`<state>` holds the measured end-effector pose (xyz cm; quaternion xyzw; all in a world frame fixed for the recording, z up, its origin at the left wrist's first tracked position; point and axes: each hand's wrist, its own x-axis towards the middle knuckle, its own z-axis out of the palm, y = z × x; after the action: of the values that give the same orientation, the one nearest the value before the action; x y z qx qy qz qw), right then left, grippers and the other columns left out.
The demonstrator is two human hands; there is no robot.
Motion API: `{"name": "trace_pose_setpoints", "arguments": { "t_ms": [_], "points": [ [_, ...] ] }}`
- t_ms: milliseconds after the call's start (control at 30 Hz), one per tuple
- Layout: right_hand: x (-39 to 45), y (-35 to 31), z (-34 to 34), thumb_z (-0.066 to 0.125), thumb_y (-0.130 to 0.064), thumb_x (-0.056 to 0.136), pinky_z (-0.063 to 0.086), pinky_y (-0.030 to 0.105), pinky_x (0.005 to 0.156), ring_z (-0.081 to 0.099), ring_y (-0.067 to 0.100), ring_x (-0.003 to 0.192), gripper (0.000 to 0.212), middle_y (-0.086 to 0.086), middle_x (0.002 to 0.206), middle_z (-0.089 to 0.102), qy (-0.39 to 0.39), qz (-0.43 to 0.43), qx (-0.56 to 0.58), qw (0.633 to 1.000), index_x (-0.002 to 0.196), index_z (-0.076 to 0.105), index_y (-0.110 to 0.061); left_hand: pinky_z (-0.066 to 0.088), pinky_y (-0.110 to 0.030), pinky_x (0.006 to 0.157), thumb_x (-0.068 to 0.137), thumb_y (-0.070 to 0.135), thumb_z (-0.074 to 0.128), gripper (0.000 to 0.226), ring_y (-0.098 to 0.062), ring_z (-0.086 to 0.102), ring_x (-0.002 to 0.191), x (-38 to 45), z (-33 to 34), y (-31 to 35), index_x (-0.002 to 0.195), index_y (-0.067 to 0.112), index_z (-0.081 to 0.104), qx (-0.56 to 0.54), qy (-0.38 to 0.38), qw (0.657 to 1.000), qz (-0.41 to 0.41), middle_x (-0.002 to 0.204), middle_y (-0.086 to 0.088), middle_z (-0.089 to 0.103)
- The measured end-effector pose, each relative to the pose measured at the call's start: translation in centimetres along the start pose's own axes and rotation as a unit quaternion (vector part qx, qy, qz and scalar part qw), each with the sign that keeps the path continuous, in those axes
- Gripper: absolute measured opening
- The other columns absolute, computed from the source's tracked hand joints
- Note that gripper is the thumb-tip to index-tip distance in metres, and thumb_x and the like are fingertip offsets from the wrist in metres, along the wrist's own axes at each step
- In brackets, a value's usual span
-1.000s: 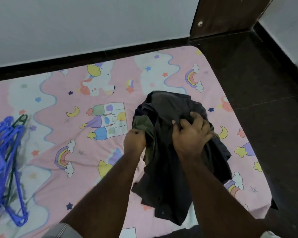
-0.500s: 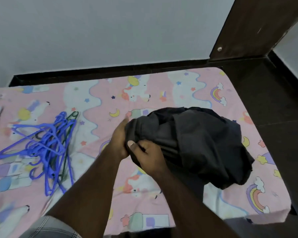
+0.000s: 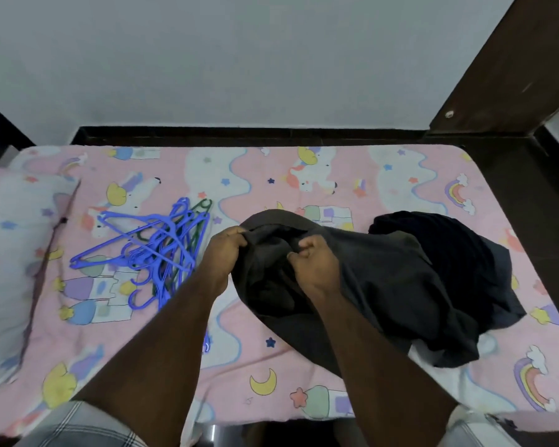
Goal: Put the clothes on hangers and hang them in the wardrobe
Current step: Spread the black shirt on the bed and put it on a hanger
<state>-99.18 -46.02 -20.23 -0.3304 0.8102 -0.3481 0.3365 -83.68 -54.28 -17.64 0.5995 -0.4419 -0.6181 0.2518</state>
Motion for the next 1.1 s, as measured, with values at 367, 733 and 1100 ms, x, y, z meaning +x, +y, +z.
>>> {"name": "trace_pose_setpoints", "arguments": {
  "t_ms": [367,733,1100],
  "points": [
    [8.0,-2.7,0.3,0.057,-0.005,0.087,0.050,0.032,0.083,0.063,0.030,0.102,0.026,0.008,0.107,0.066,-0.132,-0.092,-0.257,0.953,0.106,0.069,-0.017,0.035,-0.029,0.060,0.060,0.006,0.045,0.022,-0.022,0.044,0.069,2.2,-2.1,-0.9,0.055,0.022,0.059,-0.043,-0.028,0.997,-0.050,0.063,0.001,0.054],
    [10.6,-17.1,-1.7,0.058,0.007,0.078,0.047,0.022,0.083,0.063,0.012,0.092,0.030,0.001,0.102,0.071,-0.109,-0.299,-0.060,0.946,0.090,0.075,-0.014,0.054,-0.026,0.066,0.093,0.016,0.068,0.032,-0.019,0.067,0.076,5.1,0.2,10.6,0.123,0.021,0.058,0.124,-0.013,0.976,0.180,0.094,-0.007,0.071],
    [9.8,-20.3,-4.1,0.084,-0.029,0.077,0.056,0.040,0.087,0.070,0.023,0.093,0.029,0.006,0.095,0.073,-0.208,-0.219,-0.018,0.953,0.096,0.072,-0.010,0.059,-0.037,0.072,0.108,0.040,0.038,0.039,-0.029,0.071,0.083,1.7,-0.3,17.8,0.112,0.011,0.064,-0.098,-0.070,0.992,0.029,0.092,-0.017,0.070]
  ]
}}
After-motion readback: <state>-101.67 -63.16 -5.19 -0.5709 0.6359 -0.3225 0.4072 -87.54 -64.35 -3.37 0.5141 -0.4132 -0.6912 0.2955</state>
